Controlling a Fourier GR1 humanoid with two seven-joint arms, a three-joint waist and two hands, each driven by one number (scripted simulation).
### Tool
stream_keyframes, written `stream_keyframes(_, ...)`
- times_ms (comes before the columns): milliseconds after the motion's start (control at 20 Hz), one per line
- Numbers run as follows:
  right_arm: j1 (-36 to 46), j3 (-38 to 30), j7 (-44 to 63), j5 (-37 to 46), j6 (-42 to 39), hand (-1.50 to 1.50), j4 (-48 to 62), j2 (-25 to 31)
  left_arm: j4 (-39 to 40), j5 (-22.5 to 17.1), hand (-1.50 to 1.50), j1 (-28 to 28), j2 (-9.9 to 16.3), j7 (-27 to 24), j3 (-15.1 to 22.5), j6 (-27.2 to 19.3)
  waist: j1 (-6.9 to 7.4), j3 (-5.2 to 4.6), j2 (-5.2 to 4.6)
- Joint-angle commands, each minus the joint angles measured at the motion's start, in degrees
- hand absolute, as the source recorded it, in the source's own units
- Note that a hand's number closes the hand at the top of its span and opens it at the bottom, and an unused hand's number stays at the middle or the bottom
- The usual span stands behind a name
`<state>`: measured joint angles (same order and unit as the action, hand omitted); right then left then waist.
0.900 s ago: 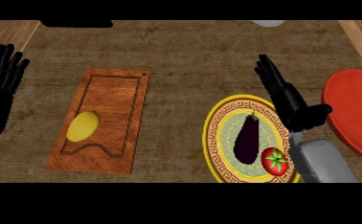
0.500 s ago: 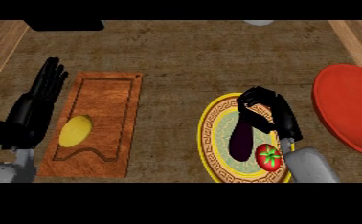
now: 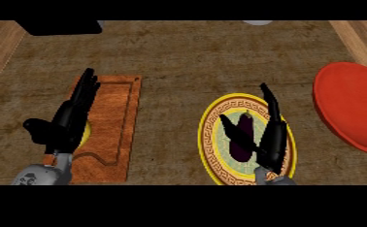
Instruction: Pick the eggplant from the plate and place it in the bowl
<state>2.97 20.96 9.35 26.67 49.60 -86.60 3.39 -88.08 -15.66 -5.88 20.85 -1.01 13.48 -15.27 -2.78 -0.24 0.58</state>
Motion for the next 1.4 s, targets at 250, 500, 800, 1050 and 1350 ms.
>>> stream_keyframes(250, -4.06, -2.50, 29.02, 31.70, -7.54, -1.50, -13.26, -2.29, 0.40, 2.50, 0.00, -0.95, -1.42, 0.86, 1.31, -1.18, 0.86, -0.15, -0.02)
stream_keyframes(500, 2.79, -1.50, 47.88, 36.76, -25.87, -1.50, -23.33, -3.36, -0.88, 3.99, 0.00, -1.34, -3.80, 2.35, 3.41, -2.68, 2.15, 0.02, -0.14)
stream_keyframes(800, 4.69, -0.29, 62.16, 32.89, -36.51, -1.50, -24.18, -3.38, 0.81, 4.09, 0.00, -3.44, -2.97, 2.17, 1.62, -0.82, 2.58, 0.16, -0.46)
stream_keyframes(1050, 6.55, -0.28, 67.90, 29.52, -42.21, -1.50, -23.80, -3.39, 1.50, 4.71, 0.00, -4.91, -4.68, 2.90, 1.71, -1.31, 2.55, 0.17, -0.48)
stream_keyframes(1350, -1.65, -0.48, 59.71, 26.52, -37.21, -1.50, -22.48, -3.38, -0.09, 6.39, 0.00, -3.02, -6.17, 4.64, 1.61, -1.35, 2.67, 0.24, -0.52)
